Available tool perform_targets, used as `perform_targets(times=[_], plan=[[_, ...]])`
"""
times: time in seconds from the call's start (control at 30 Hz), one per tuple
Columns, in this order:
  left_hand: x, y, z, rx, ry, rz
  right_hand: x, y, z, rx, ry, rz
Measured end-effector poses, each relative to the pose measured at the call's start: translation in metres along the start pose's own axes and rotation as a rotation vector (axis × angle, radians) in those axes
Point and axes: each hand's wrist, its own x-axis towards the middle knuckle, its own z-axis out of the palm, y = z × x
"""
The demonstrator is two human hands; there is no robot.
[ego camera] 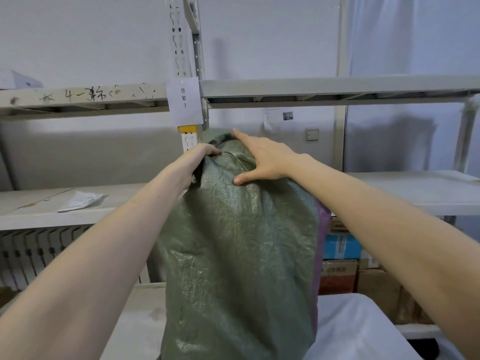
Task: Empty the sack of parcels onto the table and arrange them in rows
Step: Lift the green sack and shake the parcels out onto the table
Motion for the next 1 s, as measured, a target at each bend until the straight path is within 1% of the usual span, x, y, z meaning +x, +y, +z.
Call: perform_targets(times=[0.07,0.13,0.17,0.2,0.23,0.27,0.3,0.33,0.37,0.4,0.47,0.53,0.57,0.63,0.67,0.7,0.73,0.77,0.83,0.87,0.9,0.93,0.97,1.0], plan=[[-0.002,0.000,-0.003,0.069,-0.017,-0.002,0.003,0.000,0.000,0.004,-0.049,0.033],[-0.005,0.000,-0.002,0.113,0.049,0.036,0.007,0.002,0.003,-0.038,-0.058,0.057],[-0.005,0.000,-0.003,0.164,0.125,0.091,0.008,0.003,0.006,-0.056,-0.025,0.067],[-0.005,-0.001,-0.005,0.250,0.193,0.187,0.009,0.002,0.010,-0.072,0.020,0.076],[-0.007,-0.001,-0.008,0.365,0.195,0.290,0.010,0.000,0.013,-0.087,0.066,0.088],[-0.011,0.001,-0.010,0.506,0.110,0.354,0.010,-0.003,0.016,-0.099,0.110,0.096],[-0.014,0.002,-0.011,0.672,-0.013,0.366,0.012,-0.006,0.020,-0.099,0.142,0.104],[-0.014,0.001,-0.013,0.838,-0.109,0.342,0.012,-0.008,0.023,-0.078,0.165,0.112],[-0.014,0.001,-0.014,0.967,-0.144,0.317,0.012,-0.012,0.024,-0.031,0.181,0.124],[-0.012,0.000,-0.014,1.029,-0.125,0.312,0.011,-0.015,0.025,0.046,0.196,0.137],[-0.004,-0.002,-0.015,0.992,-0.065,0.339,0.008,-0.022,0.027,0.300,0.210,0.151],[0.006,-0.004,-0.015,0.953,-0.043,0.349,0.006,-0.025,0.028,0.569,0.221,0.147],[0.012,-0.004,-0.014,0.949,-0.019,0.348,0.004,-0.024,0.029,0.665,0.216,0.149],[0.024,-0.001,-0.009,0.923,0.065,0.344,0.002,-0.020,0.025,0.723,0.194,0.153],[0.029,0.000,-0.005,0.920,0.113,0.347,0.002,-0.018,0.023,0.686,0.179,0.152],[0.032,0.001,-0.003,0.917,0.154,0.350,0.002,-0.015,0.020,0.593,0.177,0.155],[0.033,0.001,-0.001,0.905,0.180,0.351,0.002,-0.012,0.018,0.440,0.189,0.169],[0.035,0.000,0.001,0.889,0.197,0.348,-0.001,-0.007,0.018,0.260,0.227,0.165],[0.037,-0.004,-0.001,0.873,0.216,0.317,-0.015,0.002,0.020,-0.083,0.397,0.066],[0.038,-0.005,-0.003,0.867,0.220,0.291,-0.024,0.006,0.023,-0.214,0.460,0.001],[0.040,-0.006,-0.007,0.848,0.215,0.270,-0.033,0.011,0.029,-0.303,0.467,-0.022],[0.040,-0.007,-0.011,0.806,0.189,0.248,-0.040,0.014,0.038,-0.331,0.415,0.001],[0.038,-0.009,-0.015,0.720,0.136,0.212,-0.045,0.017,0.046,-0.296,0.323,0.059],[0.035,-0.012,-0.019,0.587,0.043,0.159,-0.047,0.018,0.055,-0.184,0.221,0.142]])
